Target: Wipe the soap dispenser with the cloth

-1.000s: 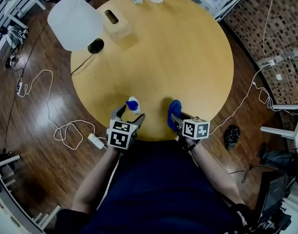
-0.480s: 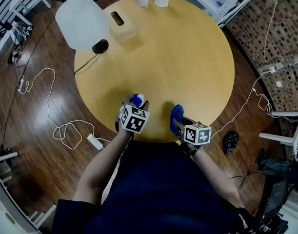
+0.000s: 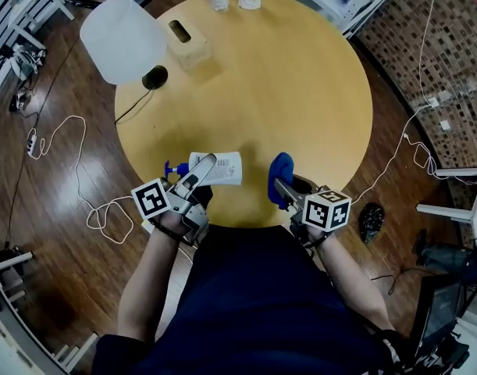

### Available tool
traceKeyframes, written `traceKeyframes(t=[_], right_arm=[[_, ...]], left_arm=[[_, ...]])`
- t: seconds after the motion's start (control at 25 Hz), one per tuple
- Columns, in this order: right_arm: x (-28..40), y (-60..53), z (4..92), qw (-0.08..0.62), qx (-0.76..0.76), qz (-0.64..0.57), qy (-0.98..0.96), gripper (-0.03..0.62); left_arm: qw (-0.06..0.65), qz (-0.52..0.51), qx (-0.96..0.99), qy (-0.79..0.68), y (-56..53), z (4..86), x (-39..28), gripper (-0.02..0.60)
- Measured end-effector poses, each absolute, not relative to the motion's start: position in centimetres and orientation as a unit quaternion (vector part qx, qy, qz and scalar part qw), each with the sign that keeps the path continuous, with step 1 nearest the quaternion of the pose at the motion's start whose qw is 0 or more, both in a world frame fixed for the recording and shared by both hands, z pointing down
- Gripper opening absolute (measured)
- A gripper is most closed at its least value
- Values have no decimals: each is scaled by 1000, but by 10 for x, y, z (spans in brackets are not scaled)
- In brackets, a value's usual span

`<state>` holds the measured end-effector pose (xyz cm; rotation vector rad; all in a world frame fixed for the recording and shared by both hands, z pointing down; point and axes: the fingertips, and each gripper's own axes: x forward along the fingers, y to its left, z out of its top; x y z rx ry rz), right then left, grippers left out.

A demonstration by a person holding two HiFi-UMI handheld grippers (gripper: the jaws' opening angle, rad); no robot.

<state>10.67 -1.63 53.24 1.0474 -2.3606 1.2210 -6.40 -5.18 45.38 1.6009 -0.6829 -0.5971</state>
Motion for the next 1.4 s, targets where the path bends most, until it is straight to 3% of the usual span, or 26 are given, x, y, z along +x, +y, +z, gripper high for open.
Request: traceKeyframes(t=[0.24, 0.52, 0.72, 1.12, 1.4], right_arm=[[50, -15, 416, 90, 241, 287, -923, 101], [12, -6, 364, 97, 176, 190, -961, 98], [35, -36, 368, 93, 226, 205, -948, 98], [6, 35, 401, 138, 138, 230, -953, 98], [12, 2, 377, 102, 171, 215, -956, 98]], left_arm=[[562, -326, 721, -239, -53, 381, -78, 206], [547, -294, 758, -199, -40, 361, -68, 202], [547, -291, 764, -180, -31, 354, -53, 202], [560, -318, 728, -236, -60, 373, -75, 202], [562, -300, 740, -215, -52, 376, -71, 201]])
